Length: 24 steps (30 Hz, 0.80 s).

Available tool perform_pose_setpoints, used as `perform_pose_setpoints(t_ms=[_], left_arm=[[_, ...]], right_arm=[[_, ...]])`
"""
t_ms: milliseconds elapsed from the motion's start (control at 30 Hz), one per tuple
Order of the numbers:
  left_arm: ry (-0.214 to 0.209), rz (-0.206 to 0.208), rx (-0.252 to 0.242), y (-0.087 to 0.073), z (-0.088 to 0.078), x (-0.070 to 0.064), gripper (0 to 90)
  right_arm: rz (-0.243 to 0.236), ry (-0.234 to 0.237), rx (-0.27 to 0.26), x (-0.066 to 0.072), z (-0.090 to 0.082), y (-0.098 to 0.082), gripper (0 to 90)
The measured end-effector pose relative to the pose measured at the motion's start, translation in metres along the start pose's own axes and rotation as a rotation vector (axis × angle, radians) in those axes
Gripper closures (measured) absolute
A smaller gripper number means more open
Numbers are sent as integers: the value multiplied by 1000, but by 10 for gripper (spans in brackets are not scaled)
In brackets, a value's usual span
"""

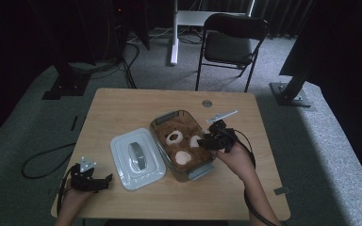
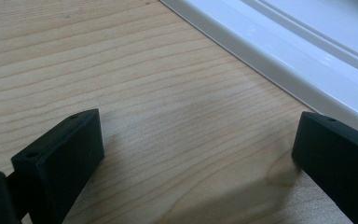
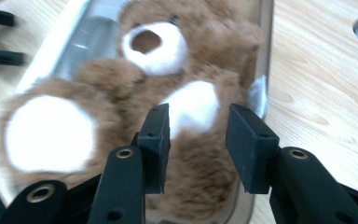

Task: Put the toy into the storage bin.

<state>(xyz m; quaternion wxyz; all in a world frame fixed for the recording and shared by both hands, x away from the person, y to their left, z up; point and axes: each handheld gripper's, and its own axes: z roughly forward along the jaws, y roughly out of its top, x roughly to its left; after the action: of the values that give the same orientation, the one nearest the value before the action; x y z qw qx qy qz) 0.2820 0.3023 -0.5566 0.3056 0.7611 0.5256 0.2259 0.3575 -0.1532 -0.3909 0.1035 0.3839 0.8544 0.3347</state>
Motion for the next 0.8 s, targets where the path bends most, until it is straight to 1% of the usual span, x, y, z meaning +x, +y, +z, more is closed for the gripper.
perform_pose_setpoints(t_ms=[67, 133, 167, 233, 300, 367, 400, 500, 633, 700, 733, 800], left_arm=[[0, 0, 0, 0, 0, 0, 27], [0, -1, 0, 0, 0, 0, 27], [0, -1, 0, 0, 0, 0, 27], [0, -1, 0, 0, 0, 0, 27], [0, -1, 1, 0, 0, 0, 27], [0, -3, -1, 0, 0, 0, 27], [0, -2, 0, 0, 0, 0, 27], [0, 0, 1, 0, 0, 0, 27], [0, 0, 1, 0, 0, 0, 27], [-1, 0, 1, 0, 0, 0, 27], [-1, 0, 1, 0, 0, 0, 27], [-1, -1, 1, 0, 0, 0, 27]], right_arm=[[-7, 22, -24, 5, -7, 0, 585], [-15, 53, -52, 12, -13, -1, 586], [-16, 80, -68, 15, -17, -1, 586], [-27, 108, -90, 22, -22, -3, 591], [-37, 134, -102, 28, -25, -5, 590], [-37, 161, -111, 33, -27, -7, 590], [-42, 172, -110, 35, -27, -7, 590], [-61, 187, -92, 42, -23, -10, 599], [-69, 217, -61, 48, -12, -14, 599], [-81, 231, -33, 51, -5, -15, 593], [-82, 229, -27, 51, -2, -15, 593], [-103, 221, 13, 54, 8, -13, 589]])
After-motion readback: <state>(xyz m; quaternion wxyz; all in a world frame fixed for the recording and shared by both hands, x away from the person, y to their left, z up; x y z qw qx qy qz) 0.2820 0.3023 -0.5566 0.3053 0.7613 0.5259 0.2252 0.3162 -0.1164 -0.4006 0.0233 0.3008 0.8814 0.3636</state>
